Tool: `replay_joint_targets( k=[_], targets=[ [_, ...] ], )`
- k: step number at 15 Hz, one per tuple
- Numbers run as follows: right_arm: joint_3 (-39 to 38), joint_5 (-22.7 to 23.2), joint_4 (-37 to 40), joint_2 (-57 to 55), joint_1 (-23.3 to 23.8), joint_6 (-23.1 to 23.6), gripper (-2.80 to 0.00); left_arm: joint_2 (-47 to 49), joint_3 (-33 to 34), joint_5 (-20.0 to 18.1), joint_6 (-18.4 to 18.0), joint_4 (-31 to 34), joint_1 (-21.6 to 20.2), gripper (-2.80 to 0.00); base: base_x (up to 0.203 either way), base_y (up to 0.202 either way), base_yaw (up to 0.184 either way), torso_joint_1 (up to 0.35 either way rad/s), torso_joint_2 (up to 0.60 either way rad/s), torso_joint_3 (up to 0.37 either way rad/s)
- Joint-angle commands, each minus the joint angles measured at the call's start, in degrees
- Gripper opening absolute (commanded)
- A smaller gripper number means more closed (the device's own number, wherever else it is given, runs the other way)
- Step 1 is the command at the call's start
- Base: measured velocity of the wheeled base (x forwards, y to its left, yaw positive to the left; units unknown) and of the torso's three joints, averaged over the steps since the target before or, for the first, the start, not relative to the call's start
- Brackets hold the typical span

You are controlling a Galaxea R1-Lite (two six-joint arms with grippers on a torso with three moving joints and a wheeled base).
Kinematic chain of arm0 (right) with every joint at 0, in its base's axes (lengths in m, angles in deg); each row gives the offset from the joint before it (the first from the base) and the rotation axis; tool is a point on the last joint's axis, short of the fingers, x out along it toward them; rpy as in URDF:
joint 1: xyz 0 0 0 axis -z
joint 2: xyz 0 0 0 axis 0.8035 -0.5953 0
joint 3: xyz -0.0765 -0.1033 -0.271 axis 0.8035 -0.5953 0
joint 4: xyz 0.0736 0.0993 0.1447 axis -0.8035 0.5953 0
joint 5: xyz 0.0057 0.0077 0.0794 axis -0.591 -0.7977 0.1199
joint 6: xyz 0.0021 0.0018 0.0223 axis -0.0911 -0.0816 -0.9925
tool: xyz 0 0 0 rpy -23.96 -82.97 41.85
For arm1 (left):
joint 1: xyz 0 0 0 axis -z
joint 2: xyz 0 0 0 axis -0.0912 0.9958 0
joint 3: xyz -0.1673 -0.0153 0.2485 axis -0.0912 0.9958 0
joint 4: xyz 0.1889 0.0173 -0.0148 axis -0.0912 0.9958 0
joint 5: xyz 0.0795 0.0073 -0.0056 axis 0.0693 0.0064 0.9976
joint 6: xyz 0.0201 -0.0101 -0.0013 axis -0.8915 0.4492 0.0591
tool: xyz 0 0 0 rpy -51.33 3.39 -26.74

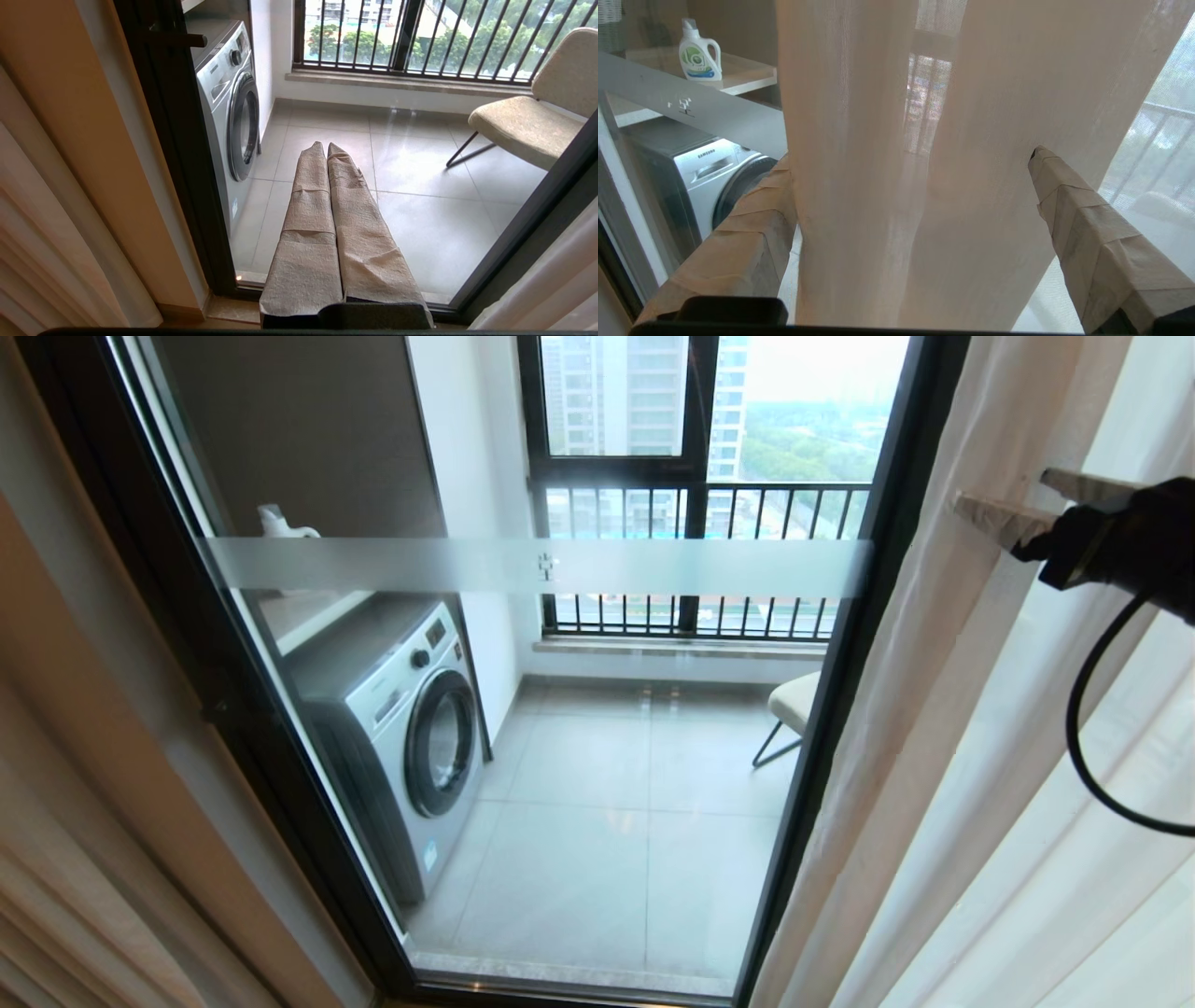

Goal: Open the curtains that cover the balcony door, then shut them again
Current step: Pull the inner curtains open on both sides

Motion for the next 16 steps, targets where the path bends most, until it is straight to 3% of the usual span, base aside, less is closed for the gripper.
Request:
replay_joint_targets(
  k=[1, 10, 11, 16],
  targets=[
    [0.33, 0.03, -0.46, -0.93, 0.10, -0.74, 0.00, -0.05, 0.00, 0.02, 0.06, 0.00, -0.02, -2.80, 0.000, 0.000, 0.000, 0.000, 0.00, 0.000],
    [7.42, 0.03, -3.64, -8.98, 0.10, -1.01, 0.00, -0.05, 0.00, 0.02, 0.06, 0.00, -0.02, -2.80, 0.000, 0.000, 0.000, 0.000, 0.00, 0.000],
    [7.61, 0.04, -5.07, -9.50, 0.10, -1.12, -2.80, -0.05, 0.00, 0.02, 0.06, 0.00, -0.02, -2.80, 0.000, 0.000, 0.000, 0.000, 0.00, 0.000],
    [7.97, -1.88, -5.91, -9.29, 0.31, -1.93, -2.80, -0.05, 0.00, 0.02, 0.06, 0.00, -0.02, -2.80, 0.000, 0.000, 0.000, 0.000, 0.00, 0.000]
  ],
)
